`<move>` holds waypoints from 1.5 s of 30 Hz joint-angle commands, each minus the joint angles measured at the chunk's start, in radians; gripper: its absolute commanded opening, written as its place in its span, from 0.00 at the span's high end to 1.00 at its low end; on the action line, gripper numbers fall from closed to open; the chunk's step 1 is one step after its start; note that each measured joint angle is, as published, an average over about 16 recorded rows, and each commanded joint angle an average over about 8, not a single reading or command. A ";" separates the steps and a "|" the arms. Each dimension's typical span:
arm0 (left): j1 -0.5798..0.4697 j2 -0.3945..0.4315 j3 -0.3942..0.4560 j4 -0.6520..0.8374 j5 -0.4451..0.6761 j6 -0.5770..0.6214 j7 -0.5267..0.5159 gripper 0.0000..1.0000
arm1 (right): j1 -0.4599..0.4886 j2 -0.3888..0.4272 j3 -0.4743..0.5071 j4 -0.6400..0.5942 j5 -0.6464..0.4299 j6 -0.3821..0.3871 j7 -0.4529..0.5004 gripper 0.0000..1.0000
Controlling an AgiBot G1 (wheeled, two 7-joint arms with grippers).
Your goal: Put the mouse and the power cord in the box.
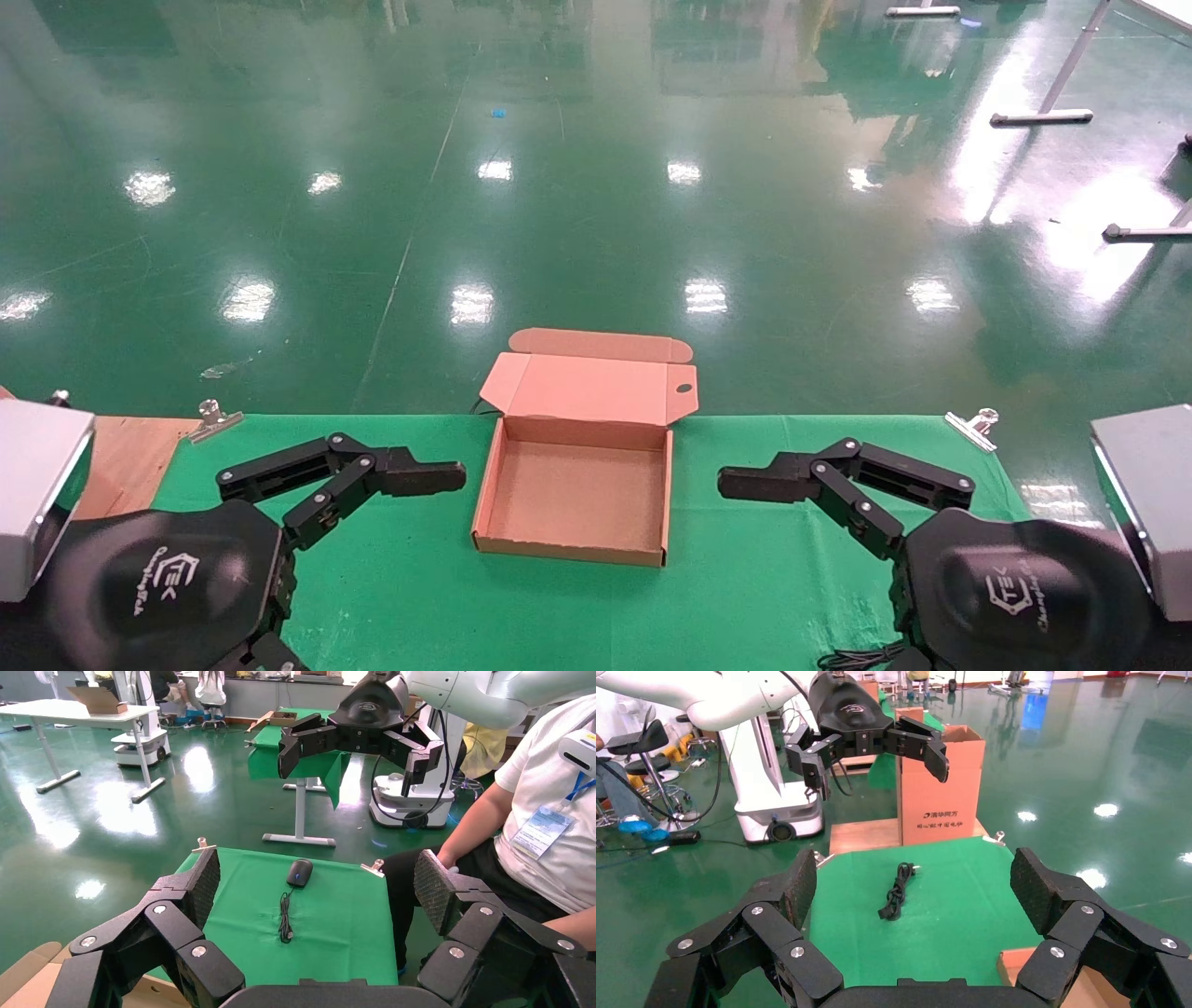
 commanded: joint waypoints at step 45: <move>0.000 0.000 0.000 0.000 0.000 0.000 0.000 0.00 | 0.000 0.000 0.000 0.000 0.000 0.000 0.000 0.00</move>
